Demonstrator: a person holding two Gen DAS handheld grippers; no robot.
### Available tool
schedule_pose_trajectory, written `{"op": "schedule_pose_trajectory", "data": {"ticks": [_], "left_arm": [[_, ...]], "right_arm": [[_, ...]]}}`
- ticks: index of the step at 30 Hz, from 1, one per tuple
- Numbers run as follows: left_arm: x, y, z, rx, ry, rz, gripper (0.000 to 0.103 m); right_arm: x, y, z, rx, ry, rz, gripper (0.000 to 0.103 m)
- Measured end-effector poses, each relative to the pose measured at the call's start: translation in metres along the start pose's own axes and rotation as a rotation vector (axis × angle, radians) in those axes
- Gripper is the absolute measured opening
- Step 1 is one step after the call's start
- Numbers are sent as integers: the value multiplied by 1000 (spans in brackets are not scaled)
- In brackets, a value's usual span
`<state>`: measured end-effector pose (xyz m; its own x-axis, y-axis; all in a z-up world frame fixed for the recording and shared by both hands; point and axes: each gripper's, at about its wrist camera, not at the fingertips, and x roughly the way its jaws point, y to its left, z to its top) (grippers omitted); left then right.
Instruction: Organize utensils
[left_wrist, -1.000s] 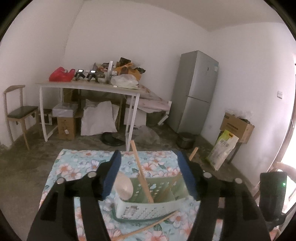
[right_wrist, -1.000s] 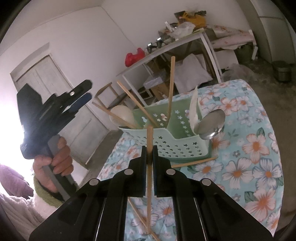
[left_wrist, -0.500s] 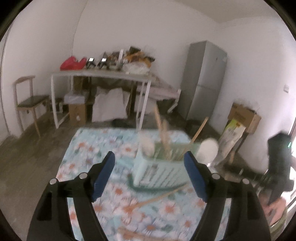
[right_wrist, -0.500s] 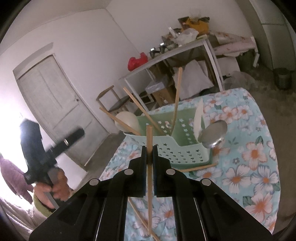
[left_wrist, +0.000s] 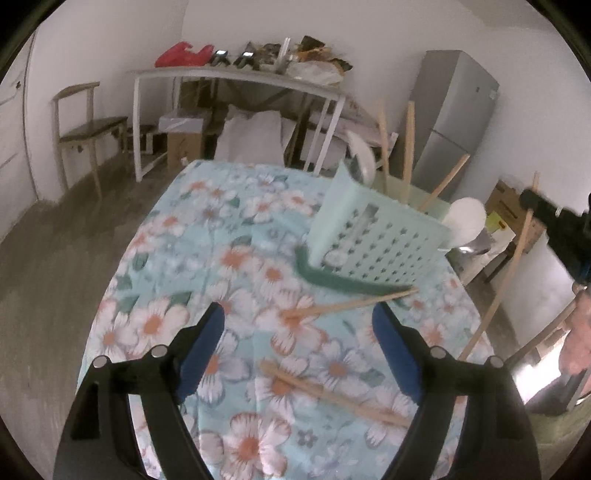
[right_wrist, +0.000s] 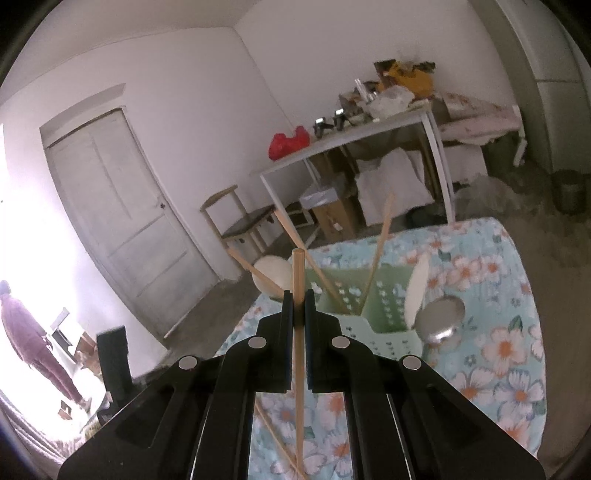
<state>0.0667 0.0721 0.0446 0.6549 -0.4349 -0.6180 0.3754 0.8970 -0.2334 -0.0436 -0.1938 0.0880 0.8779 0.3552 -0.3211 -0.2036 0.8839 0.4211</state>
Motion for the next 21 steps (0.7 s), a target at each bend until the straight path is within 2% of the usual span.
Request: {"op": "schedule_pose_trajectory", "data": {"ticks": [4, 10, 17, 21], "left_arm": [[3, 3, -8, -22, 22, 9, 81], [6, 3, -18, -30, 52, 16, 81], [0, 3, -21, -27, 32, 25, 82], [-4, 11, -21, -44, 26, 35, 82]], "right_arm": [[-1, 6, 12, -29, -25, 5, 4], [-6, 12, 48, -86, -108, 4, 4], [-3, 16, 99, -112, -216, 4, 4], [6, 18, 115, -132, -261, -25, 4]]}}
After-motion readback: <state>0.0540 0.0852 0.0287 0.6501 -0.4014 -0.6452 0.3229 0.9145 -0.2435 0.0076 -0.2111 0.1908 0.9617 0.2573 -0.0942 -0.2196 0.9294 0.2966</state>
